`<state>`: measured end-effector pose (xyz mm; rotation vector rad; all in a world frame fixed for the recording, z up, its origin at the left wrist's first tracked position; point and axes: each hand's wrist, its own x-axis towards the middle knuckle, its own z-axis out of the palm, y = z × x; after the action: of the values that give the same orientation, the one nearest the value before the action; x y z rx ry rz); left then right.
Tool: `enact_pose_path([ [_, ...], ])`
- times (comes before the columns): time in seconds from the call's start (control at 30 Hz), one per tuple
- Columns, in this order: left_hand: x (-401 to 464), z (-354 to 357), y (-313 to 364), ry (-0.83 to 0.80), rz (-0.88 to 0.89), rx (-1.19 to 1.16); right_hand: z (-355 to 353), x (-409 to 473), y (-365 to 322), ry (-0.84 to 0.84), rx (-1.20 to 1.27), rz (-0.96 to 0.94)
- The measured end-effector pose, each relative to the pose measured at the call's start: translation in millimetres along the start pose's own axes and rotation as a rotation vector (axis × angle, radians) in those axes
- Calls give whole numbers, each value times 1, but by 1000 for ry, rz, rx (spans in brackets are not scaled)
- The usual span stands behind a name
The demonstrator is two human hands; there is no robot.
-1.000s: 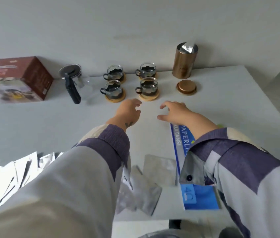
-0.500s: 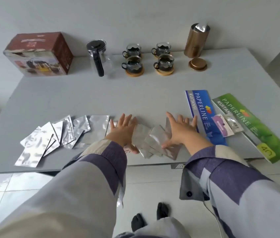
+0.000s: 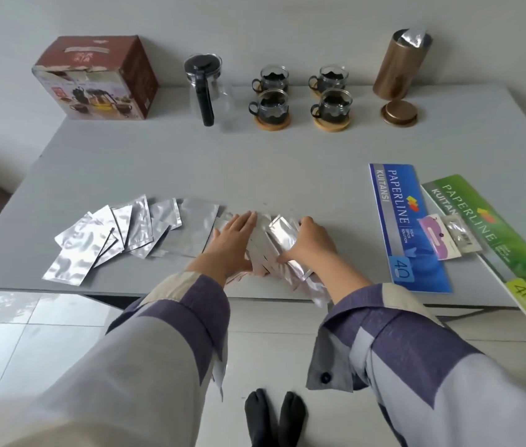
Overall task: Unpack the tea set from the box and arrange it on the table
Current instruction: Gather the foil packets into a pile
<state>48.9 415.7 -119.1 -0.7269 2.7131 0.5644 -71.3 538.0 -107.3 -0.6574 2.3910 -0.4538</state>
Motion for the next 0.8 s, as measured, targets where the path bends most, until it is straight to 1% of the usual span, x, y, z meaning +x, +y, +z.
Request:
enact_pose_path([
  [0.07,1,1,-1,21,2,8,1,2,-5,-4,-8,-4],
  [0.2,-3,9,-2,92,0,-40,6,8,-12,39,2,-11],
  [0.37,-10,5,-1,206,12,-95,-11,13,-16,-6,110,3],
  [0.47,-16,-9,-5,176,-45,-52,-30,17,-26,13,249,22],
  [0.6,-24,-27,-31,114,-189,-24,-47,16,-49,16,489,36],
  [0.73,-34,-39,-65,98,-286,9,-36,16,-72,56,715,89],
  [0.8,-39,-42,-84,64,-325,43,-20,18,-82,98,745,111],
])
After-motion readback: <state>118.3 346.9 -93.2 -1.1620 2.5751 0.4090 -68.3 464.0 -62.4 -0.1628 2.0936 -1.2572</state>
